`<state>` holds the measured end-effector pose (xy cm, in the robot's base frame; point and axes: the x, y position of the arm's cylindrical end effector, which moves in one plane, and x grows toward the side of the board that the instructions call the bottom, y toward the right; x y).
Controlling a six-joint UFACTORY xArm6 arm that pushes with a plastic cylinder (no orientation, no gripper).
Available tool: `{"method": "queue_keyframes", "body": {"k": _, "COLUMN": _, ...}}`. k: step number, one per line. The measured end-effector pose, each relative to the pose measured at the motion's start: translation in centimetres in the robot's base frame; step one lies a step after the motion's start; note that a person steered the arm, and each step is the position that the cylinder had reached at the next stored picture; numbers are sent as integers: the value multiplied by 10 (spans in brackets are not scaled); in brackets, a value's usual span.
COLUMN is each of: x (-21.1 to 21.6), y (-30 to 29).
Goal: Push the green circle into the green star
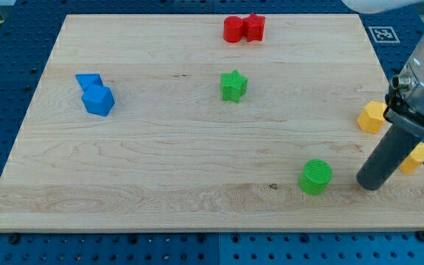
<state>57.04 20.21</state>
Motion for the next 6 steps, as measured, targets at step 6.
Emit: {"method": "queue_keyframes", "body": {"k": 6, "x": -56, "y": -171}}
